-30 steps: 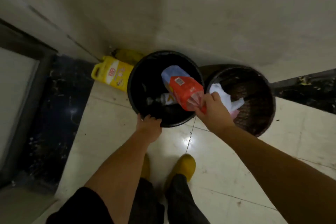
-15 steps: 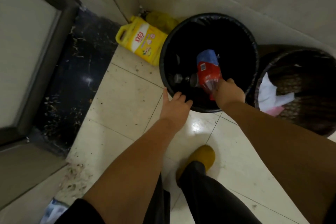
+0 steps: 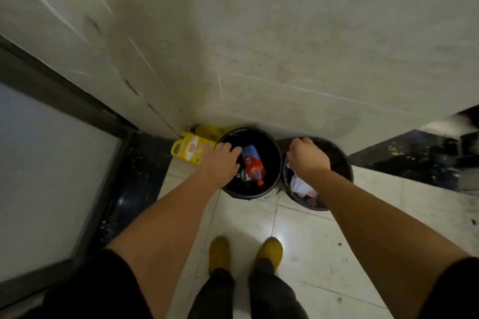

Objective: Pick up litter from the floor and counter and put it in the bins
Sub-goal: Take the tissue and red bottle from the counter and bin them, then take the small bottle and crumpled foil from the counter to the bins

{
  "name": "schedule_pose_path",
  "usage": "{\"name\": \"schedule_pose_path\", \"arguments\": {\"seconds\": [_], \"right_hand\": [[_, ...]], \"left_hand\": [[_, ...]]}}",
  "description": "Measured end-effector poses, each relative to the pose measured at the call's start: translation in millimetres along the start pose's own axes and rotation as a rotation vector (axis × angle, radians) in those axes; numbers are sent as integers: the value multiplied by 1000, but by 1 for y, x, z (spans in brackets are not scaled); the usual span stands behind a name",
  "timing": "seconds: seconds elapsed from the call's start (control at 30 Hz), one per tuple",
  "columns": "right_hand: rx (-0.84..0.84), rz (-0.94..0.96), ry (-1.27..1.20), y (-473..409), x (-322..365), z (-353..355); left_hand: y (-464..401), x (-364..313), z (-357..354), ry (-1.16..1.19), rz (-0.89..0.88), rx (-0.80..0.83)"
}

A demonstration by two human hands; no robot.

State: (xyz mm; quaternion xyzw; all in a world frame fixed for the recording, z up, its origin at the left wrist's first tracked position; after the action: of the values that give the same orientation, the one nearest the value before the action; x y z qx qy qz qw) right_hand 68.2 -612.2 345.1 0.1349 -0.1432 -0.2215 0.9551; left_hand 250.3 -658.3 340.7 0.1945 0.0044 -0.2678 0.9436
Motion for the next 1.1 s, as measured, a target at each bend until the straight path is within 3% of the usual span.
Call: {"name": "schedule_pose_path", "arguments": {"seconds": [0.23,0.43,0.73,0.9,1.1], "right_hand": [[-138,-26,-3,87,-8,135],[-321,-319,9,193,-80,196],[-450,-914,-142,455,-205,159],[-511,-1247,-184,640,-256,125],[-579,-1561,-158,858,-301,81]], "left_hand": [[40,-88,145,-12,-162,-152],[83,-195,178,-78,-448,-176],[227,-379,138,-170,-1030,-59],[370,-489,85,-219,-1334,-6],[555,-613,12,-253,-1569,75]]}}
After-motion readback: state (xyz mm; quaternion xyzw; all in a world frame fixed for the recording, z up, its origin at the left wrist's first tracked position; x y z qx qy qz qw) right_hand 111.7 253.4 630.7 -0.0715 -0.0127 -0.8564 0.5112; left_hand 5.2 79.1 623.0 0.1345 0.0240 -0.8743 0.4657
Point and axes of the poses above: each hand's wrist, its own y-axis away from the middle knuckle, its own z-axis out of the back of the hand, x = y × z, the point moved 10 cm from there along -y, towards the middle knuckle, and after that the axes turned 14 degrees about -x, right-handed, at the moved point
